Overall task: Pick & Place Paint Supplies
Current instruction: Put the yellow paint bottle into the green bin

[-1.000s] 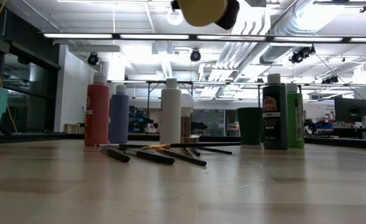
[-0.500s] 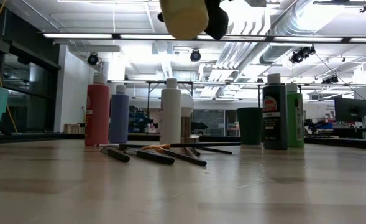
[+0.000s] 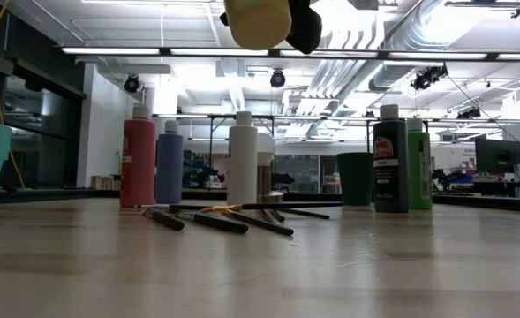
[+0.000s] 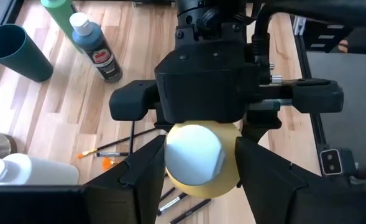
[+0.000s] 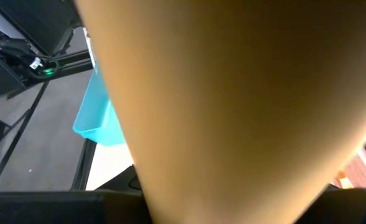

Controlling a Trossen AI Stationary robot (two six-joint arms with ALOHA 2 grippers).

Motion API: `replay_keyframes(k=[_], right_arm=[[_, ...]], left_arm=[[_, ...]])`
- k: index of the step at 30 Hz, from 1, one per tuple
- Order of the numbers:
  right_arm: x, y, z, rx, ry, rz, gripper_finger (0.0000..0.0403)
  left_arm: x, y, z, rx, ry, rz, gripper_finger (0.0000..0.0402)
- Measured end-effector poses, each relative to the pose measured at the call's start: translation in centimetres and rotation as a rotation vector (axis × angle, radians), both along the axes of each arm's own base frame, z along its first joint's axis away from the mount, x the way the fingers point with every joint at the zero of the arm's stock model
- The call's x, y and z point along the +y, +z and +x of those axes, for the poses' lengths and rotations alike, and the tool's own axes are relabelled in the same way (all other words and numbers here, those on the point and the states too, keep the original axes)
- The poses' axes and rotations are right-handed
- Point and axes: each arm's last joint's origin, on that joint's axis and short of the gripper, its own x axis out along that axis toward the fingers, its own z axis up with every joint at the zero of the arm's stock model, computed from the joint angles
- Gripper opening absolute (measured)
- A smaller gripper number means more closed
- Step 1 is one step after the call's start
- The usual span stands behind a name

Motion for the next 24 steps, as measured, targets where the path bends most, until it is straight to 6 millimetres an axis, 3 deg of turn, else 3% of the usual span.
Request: replay_keyframes(k=[7, 12, 16, 24], right_arm=[[-0.01, -0.05, -0.05, 0.008, 0.003, -0.001, 0.0157], [0.02, -0.07, -0.07, 0.009, 0.013, -0.016, 0.0157], [0.03, -0.09, -0.09, 0.011, 0.014, -0.021, 0.0159], [0.26, -0.05, -0.12, 0.007, 0.057, -0.021, 0.0212]], left_arm=[[-0.09, -0.13, 0.25, -0.002, -0.001, -0.002, 0.018], [-0.13, -0.13, 0.26, -0.001, -0.005, -0.015, 0.0121], [-0.17, -0.14, 0.25, 0.005, -0.021, -0.031, 0.0115], [-0.28, -0.15, 0.2, 0.012, -0.045, -0.035, 0.0115]])
